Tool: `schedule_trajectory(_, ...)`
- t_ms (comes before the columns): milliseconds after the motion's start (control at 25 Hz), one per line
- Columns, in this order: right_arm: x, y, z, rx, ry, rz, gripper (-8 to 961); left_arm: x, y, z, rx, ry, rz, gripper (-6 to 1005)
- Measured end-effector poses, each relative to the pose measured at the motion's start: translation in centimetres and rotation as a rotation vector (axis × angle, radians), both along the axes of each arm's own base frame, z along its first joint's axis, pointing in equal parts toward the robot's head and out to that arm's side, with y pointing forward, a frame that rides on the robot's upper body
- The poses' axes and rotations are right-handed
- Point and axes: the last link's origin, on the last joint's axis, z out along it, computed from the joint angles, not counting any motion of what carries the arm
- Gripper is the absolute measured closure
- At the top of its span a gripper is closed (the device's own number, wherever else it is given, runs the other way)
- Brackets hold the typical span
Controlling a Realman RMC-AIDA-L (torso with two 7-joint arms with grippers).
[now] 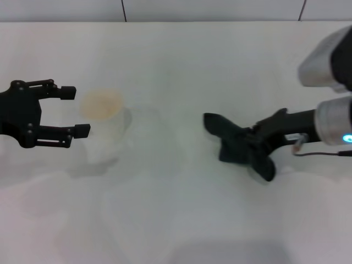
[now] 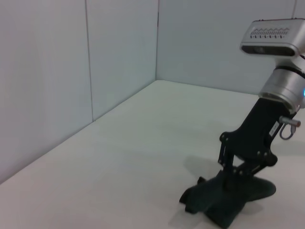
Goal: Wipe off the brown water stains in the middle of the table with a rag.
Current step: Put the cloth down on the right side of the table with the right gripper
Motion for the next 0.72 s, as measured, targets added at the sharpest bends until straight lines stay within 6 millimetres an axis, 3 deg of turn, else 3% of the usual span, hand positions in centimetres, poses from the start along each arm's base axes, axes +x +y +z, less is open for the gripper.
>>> schedule_trajectory(520, 3.9, -0.4, 3.9, 0.04, 0.01, -0.109, 876, 0.2, 0.0, -0.3, 0.001, -0.013, -0.005, 118)
schedule_trajectory(720, 4.7, -0.6, 4.4, 0.044, 0.012, -0.123, 825, 0.3, 0.0, -0.3, 0.0, -0.015, -0.005, 118)
